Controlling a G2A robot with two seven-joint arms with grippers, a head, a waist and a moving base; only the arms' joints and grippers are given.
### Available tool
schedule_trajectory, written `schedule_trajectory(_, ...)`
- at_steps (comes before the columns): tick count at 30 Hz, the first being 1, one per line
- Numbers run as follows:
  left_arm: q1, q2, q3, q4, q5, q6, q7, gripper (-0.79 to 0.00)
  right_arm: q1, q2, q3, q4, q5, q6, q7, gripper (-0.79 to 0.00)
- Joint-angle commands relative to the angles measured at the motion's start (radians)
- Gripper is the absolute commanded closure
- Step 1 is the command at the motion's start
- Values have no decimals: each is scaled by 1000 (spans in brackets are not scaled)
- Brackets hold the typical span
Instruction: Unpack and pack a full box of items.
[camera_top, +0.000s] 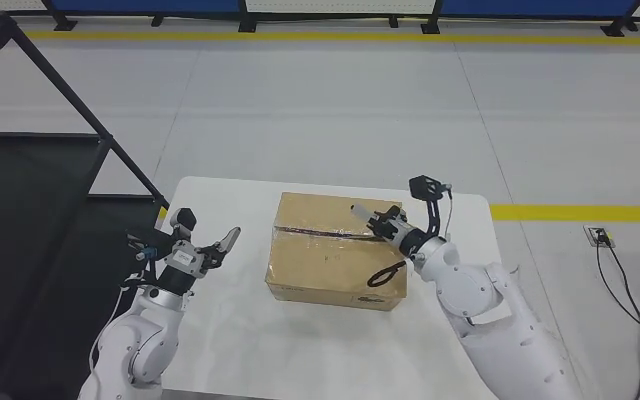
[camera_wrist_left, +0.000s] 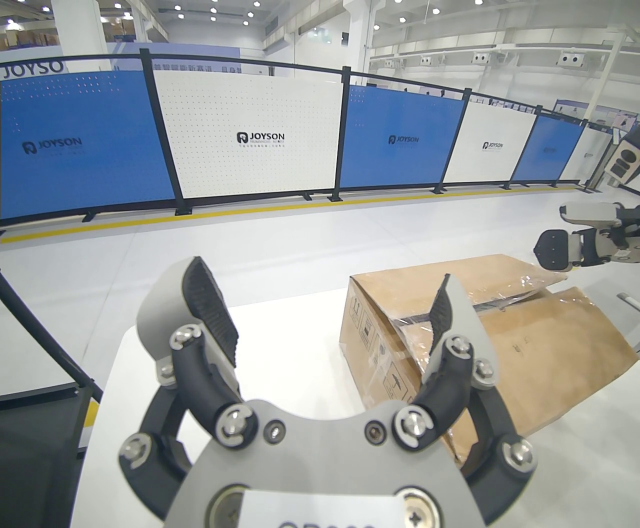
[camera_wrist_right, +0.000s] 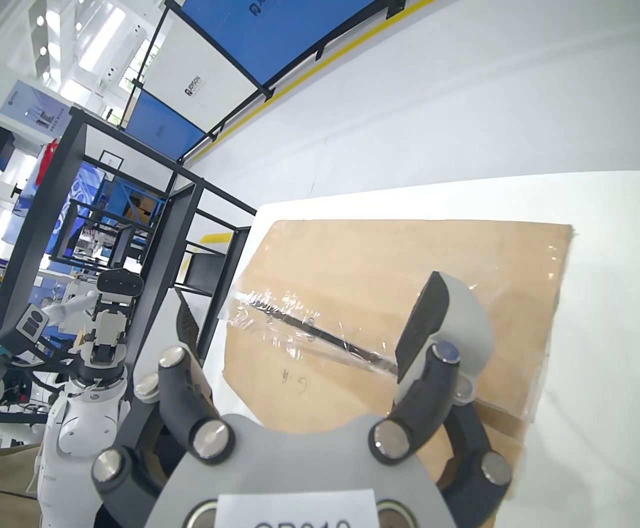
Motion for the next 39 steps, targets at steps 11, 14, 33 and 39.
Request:
schedule_trajectory(11,-11,4,10,5,-1,4,-3,-785,-85,13,118,-66,20,57,-8,-785)
schedule_trajectory(14,-12,5,12,6,2,7,-3,-785,-102,13,140,-79,46,41,-18,-785)
schedule_trajectory(33,27,9,5,7,-11,24,34,-785,253,-33,-20,233,330,31,227,-785)
schedule_trajectory(39,44,12,-16,5,-28,30,45,-785,393,-50,-69,444,376,99,350,-785)
